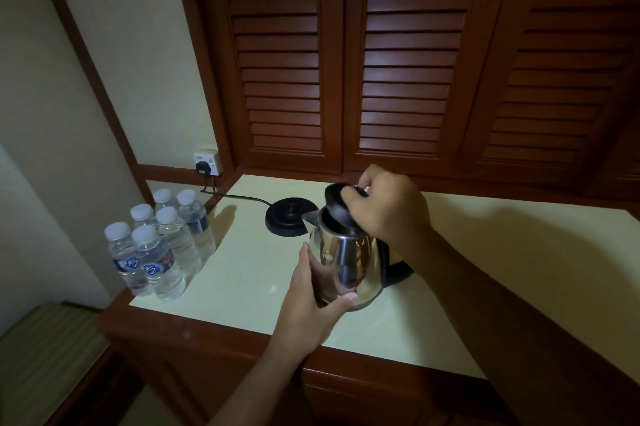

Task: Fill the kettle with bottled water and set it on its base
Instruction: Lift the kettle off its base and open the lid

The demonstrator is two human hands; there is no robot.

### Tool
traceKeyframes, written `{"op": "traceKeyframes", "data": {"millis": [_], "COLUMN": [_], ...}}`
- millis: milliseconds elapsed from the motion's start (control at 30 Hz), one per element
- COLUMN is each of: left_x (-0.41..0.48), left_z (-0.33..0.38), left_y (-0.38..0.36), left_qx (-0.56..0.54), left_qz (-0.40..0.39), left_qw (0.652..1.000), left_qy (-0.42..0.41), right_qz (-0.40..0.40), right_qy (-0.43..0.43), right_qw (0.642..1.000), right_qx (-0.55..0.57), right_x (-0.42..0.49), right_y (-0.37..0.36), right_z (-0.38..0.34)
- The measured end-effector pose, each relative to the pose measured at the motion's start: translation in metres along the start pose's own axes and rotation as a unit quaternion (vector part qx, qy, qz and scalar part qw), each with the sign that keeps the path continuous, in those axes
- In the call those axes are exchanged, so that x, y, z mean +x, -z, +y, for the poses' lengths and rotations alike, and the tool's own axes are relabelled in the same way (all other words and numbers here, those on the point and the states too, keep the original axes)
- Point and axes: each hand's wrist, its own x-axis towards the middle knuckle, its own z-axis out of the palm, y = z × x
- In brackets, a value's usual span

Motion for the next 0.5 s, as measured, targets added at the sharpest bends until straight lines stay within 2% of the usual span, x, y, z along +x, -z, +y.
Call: {"op": "traceKeyframes", "data": {"millis": [100, 200, 267, 367, 500], "left_x": [0.0, 0.0, -0.001, -0.001, 0.0], "left_z": [0.0, -0.001, -0.002, -0.001, -0.003], "left_y": [0.0, -0.001, -0.001, -0.002, -0.002], "left_qx": [-0.002, -0.004, 0.0, 0.014, 0.014], "left_qz": [0.001, 0.002, 0.005, 0.008, 0.008], "left_qw": [1.0, 1.0, 1.0, 1.0, 1.0], "left_qy": [-0.008, -0.006, -0.008, -0.012, -0.011], "right_qz": [0.019, -0.009, 0.006, 0.038, 0.052], "right_qy": [-0.007, -0.073, -0.111, -0.157, -0.155], "right_qw": [0.986, 0.962, 0.94, 0.914, 0.916], "right_qx": [0.164, 0.263, 0.324, 0.371, 0.365], "right_x": [-0.007, -0.022, -0.033, -0.047, -0.068], "right_y": [0.011, 0.022, 0.021, 0.018, 0.007], "right_z": [0.017, 0.032, 0.043, 0.056, 0.069]}}
